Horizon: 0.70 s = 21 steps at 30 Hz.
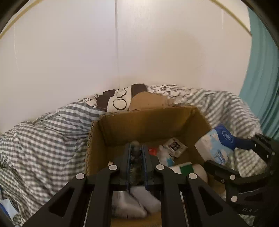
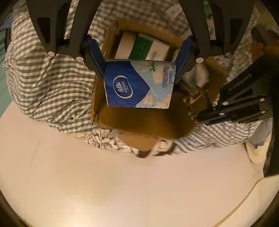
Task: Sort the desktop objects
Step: 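Carry the bracelet and tissue pack over the cardboard box and release them, then grasp the green packet with the left gripper while the right grasps the lace cloth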
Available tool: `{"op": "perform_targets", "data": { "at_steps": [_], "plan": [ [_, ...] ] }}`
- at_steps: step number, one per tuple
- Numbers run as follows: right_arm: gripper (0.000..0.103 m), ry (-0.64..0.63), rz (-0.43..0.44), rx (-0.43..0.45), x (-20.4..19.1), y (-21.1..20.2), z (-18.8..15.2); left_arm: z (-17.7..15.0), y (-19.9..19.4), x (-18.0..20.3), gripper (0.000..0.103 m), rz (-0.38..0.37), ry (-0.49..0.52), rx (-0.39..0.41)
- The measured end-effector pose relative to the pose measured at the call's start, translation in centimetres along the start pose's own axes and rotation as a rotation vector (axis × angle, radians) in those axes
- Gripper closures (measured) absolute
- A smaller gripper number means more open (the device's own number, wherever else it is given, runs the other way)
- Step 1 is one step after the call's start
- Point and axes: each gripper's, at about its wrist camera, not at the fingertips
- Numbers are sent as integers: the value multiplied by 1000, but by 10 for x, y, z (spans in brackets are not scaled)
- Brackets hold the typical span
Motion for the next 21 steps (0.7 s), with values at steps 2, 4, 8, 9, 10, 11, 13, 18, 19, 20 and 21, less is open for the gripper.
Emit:
{"op": "perform_targets", "data": {
  "at_steps": [2, 4, 8, 9, 10, 11, 13, 18, 19, 20, 21],
  "plan": [
    [26, 30, 0, -10, 8, 15, -2, 2, 13, 2, 66, 34, 8, -10],
    [18, 47, -12, 5, 17, 16, -4, 2, 17, 3, 28, 76, 12, -14],
    [15, 66, -47, 33, 28, 0, -7, -7, -6, -2, 19, 117, 7, 29],
    [15, 72, -43, 29, 29, -5, -10, -11, -16, -5, 19, 123, 10, 25],
    [15, 77, -39, 25, 30, -13, -14, -14, -23, -8, 19, 125, 10, 26],
    [15, 77, -43, 22, 28, -20, -18, -21, -36, -13, 16, 130, 8, 29],
    [15, 66, -64, 12, 24, -38, -27, -38, -60, -22, 10, 144, 2, 27],
    [15, 39, -67, -12, 3, -82, -54, -92, -105, -47, 8, 172, -15, -7],
    [15, 30, -70, -22, -3, -89, -63, -106, -112, -52, 8, 179, -25, -19],
    [15, 16, -77, -37, -8, -96, -72, -125, -119, -57, 7, 190, -35, -29],
    [15, 10, -85, -43, -15, -103, -86, -135, -123, -59, 7, 199, -37, -32]
  ]
}}
Point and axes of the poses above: each gripper's, at about its wrist camera, not at the fingertips, and y roughly the way its jaws point, x to its right, z to its top, and after that the axes turned 1 degree about -z, right-handed
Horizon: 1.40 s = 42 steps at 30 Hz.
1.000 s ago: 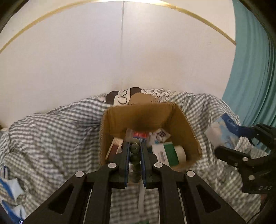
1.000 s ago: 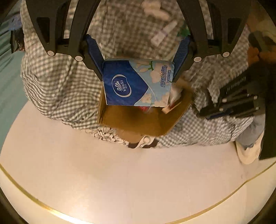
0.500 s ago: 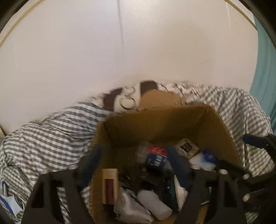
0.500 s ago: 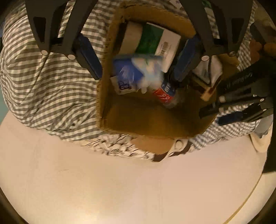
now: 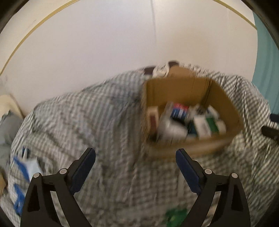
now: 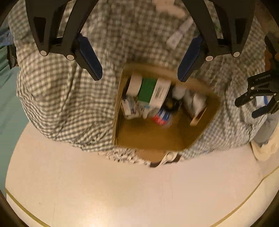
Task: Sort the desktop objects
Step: 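Grasp the green packet with the left gripper while the right grasps the lace cloth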
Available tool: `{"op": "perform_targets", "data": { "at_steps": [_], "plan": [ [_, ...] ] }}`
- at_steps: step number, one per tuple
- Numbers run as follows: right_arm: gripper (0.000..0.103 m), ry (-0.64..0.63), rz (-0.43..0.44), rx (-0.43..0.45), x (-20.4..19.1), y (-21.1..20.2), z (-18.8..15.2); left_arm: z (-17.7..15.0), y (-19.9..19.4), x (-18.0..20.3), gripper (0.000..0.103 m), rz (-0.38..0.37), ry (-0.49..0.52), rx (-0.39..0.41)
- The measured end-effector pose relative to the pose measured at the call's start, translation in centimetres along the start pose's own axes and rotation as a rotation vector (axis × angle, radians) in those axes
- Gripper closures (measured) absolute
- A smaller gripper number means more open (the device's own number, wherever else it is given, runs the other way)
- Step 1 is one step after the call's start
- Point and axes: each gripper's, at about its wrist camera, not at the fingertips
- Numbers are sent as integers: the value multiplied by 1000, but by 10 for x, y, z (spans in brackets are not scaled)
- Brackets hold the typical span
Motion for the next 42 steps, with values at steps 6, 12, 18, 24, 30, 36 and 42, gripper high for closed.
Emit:
{"op": "perform_targets", "data": {
  "at_steps": [6, 12, 18, 24, 30, 36, 42],
  "plan": [
    [15, 59, -11, -62, -16, -8, -89, -84, 0, -23, 7, 25, -38, -62],
    [15, 163, 4, -171, -18, 12, -135, -116, 11, -27, 7, -50, -90, -128],
    [15, 90, -3, -213, -36, 33, -134, -106, 20, 6, 7, -170, -62, -137],
    [15, 76, 17, -330, -41, 78, -146, -128, 48, 66, 7, -271, 92, -239],
    [69, 51, 60, -434, -48, 107, -164, -138, 73, 76, 18, -290, 107, -341],
    [82, 5, -62, -353, -58, 89, -168, -144, 82, 74, 51, -321, 73, -391],
    [83, -19, -170, -225, -66, 56, -165, -142, 59, 65, 58, -267, 37, -340]
  ]
}}
Point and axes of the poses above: each gripper's, at about its wrist camera, not at the fingertips, and y roughly the way its jaws point, x to its right, z to its top, and after that the axes turned 1 degree about -z, right-handed
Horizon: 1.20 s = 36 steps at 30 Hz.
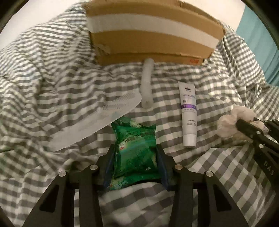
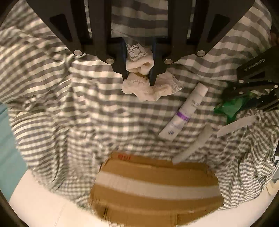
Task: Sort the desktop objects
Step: 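Grasp the green packet with the left gripper while the right grasps the lace cloth, then carry the green packet and lace cloth over the cardboard box and release them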
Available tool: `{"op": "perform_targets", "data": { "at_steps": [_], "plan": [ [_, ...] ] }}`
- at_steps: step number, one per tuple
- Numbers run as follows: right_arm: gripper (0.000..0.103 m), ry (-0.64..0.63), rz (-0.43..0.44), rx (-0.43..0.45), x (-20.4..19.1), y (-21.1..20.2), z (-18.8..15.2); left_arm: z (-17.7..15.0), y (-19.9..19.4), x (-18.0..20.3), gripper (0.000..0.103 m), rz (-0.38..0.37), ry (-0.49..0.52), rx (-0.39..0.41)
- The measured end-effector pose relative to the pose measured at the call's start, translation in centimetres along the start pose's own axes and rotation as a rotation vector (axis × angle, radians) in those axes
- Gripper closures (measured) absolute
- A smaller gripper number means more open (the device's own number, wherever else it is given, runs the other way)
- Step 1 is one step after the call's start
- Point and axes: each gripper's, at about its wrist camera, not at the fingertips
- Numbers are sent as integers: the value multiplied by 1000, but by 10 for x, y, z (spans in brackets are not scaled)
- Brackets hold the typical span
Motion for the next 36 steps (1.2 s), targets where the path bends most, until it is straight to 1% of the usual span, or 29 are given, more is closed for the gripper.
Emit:
{"op": "perform_targets", "data": {
  "at_steps": [5, 9, 11, 15, 18, 23, 27, 29, 32, 34, 36],
  "plan": [
    [83, -9, 16, 81, 2, -31, 4, 2, -25, -3, 58, 18, -41, 56],
    [83, -22, 50, 119, 2, -48, 3, 5, -42, -13, 59, 7, -60, 101],
    [83, -13, 69, 129, 5, -51, 4, 5, -50, -10, 59, 2, -65, 130],
    [83, 30, 108, 127, 15, -50, 5, 4, -55, -14, 59, -12, -77, 140],
    [83, 71, 130, 106, 25, -39, 8, 2, -57, -21, 60, -26, -110, 159],
    [83, 133, 178, 80, 34, -28, 15, 7, -62, -34, 61, -62, -133, 200],
    [83, 160, 199, 80, 35, -27, 23, 14, -62, -48, 61, -78, -166, 210],
    [83, 169, 211, 94, 37, -30, 30, 22, -64, -55, 61, -82, -180, 218],
    [83, 173, 204, 132, 40, -40, 49, 38, -73, -63, 61, -97, -188, 251],
    [83, 172, 216, 183, 43, -51, 69, 52, -81, -65, 61, -103, -176, 274],
    [83, 170, 220, 228, 45, -60, 88, 71, -89, -64, 61, -100, -139, 302]
  ]
}}
Point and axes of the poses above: each gripper's, at about its wrist camera, not at the fingertips, and y roughly the way its jaws point, x to its right, z to its top, and after that the axes turned 1 degree about -z, right-handed
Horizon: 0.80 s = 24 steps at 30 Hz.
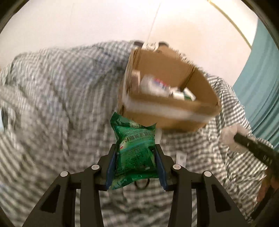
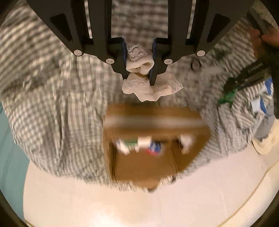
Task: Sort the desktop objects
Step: 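Carry the green packet and lace cloth over the cardboard box and release them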
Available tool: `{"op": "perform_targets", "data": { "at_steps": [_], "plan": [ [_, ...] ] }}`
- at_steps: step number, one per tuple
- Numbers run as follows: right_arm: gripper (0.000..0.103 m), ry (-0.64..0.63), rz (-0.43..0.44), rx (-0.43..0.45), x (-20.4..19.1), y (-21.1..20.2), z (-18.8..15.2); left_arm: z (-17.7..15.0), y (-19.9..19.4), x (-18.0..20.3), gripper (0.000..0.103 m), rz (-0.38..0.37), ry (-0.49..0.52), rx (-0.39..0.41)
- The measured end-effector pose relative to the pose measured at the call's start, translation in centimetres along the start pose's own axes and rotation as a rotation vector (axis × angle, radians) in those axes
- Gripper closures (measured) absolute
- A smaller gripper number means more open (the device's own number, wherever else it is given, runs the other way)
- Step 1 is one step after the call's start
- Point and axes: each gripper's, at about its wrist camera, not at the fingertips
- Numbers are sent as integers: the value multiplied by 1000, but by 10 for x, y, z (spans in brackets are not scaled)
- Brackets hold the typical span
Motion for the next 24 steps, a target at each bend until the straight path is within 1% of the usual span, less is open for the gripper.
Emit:
{"op": "perform_targets", "data": {
  "at_steps": [3, 7, 9, 12, 13, 14, 15, 16, 17, 18, 19, 20, 22, 24],
  "plan": [
    [83, -22, 26, 63, -10, 1, 41, 40, 4, 9, 61, -13, 74, 37],
    [83, -76, 34, 103, -23, 19, 86, 86, 20, 20, 61, -25, 130, 75],
    [83, -91, 15, 107, -25, 35, 103, 109, 34, 28, 61, -30, 159, 95],
    [80, -42, 9, 91, -21, 62, 124, 132, 63, 39, 61, -22, 181, 83],
    [79, -27, 3, 89, -19, 70, 129, 140, 77, 42, 58, -19, 185, 67],
    [70, -22, -9, 95, -18, 77, 132, 143, 84, 44, 47, -13, 185, 64],
    [52, -30, -29, 104, -18, 81, 132, 145, 91, 46, 38, -14, 190, 57],
    [43, -40, -51, 121, -17, 83, 132, 147, 97, 48, 17, -12, 195, 51],
    [35, -52, -82, 146, -16, 81, 129, 146, 101, 48, 8, -2, 193, 57],
    [35, -73, -131, 184, -16, 78, 126, 144, 101, 48, 8, 2, 191, 68],
    [35, -83, -149, 198, -14, 75, 125, 141, 99, 47, 8, -4, 193, 75],
    [35, -87, -154, 200, -12, 73, 124, 137, 98, 46, 8, -6, 202, 65],
    [35, -53, -134, 183, -6, 70, 124, 130, 93, 42, 8, 23, 213, 53],
    [35, -5, -94, 171, -1, 62, 122, 122, 77, 37, 8, 53, 210, 53]
  ]
}}
Point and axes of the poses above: each gripper's, at about its wrist camera, not at the fingertips, and y roughly the way its jaws point, x to its right, z to its top, and after that the axes turned 1 degree about -z, right-handed
